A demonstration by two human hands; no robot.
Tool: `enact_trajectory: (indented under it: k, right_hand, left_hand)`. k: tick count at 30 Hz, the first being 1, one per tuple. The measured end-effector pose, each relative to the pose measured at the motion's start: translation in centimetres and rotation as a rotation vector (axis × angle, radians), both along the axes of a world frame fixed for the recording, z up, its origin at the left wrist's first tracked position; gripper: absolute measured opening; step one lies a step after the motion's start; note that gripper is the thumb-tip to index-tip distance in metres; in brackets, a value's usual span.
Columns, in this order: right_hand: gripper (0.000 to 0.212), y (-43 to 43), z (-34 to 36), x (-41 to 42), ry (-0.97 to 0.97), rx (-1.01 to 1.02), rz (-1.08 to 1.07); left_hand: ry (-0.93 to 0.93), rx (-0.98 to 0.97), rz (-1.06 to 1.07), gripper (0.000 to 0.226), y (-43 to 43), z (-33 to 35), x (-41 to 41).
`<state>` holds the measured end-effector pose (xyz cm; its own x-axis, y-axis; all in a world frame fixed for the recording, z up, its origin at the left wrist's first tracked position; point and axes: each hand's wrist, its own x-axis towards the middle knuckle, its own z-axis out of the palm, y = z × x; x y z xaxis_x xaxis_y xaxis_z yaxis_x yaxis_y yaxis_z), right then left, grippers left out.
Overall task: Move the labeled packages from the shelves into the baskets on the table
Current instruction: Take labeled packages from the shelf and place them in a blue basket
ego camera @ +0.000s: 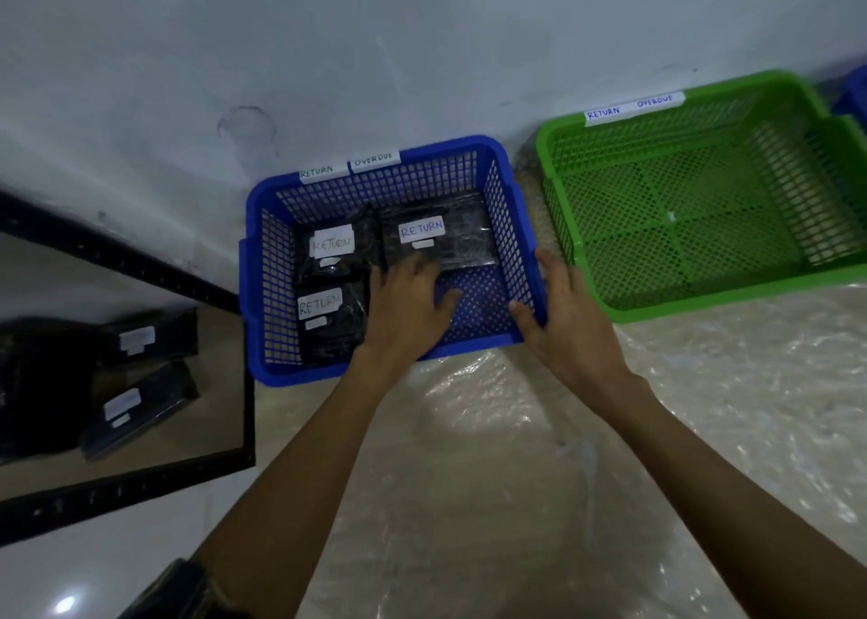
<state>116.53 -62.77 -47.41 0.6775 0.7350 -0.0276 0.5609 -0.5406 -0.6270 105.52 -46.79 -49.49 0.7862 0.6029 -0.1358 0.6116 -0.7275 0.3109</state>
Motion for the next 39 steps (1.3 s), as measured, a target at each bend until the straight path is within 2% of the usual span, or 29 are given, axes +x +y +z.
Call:
enact_trajectory:
  k: [4,7,12,20,32,39]
  right_hand:
    - [0.06,-1.0,1.3,-1.1,-0.094,0.0,0.01]
    - [0.058,-2.2,2.9,-2.5,-0.148,0.004,0.05]
    - [0.055,-4.9,5.7,-5.5,-0.254,-0.002,0.137]
    - [0.05,-10.3,11.1,-13.3,-0.361,0.016,0.274]
    - [0.048,-13.9,19.2,-30.9,-0.434,0.132,0.372]
    - [0.049,-14.1,21.6,-44.1,-0.492,0.18,0.38]
  left_hand:
    - [-0.191,-0.139,-0.021,0.041,-2.2,2.6,-1.8]
    - [-0.237,-0.226,-0.014,0.042,-4.1,5.1,-3.9]
    - [-0.209,-0.222,0.03,0.043,-7.4,8.9,-8.5]
    - [-0.415,-0.163,0.168,0.032,-14.1,13.9,-19.4]
    - [-0.508,-0.092,0.236,0.035,-19.3,21.8,-38.6]
    - [-0.566,-0.081,0.15,0.022,-21.1,24.3,-52.2]
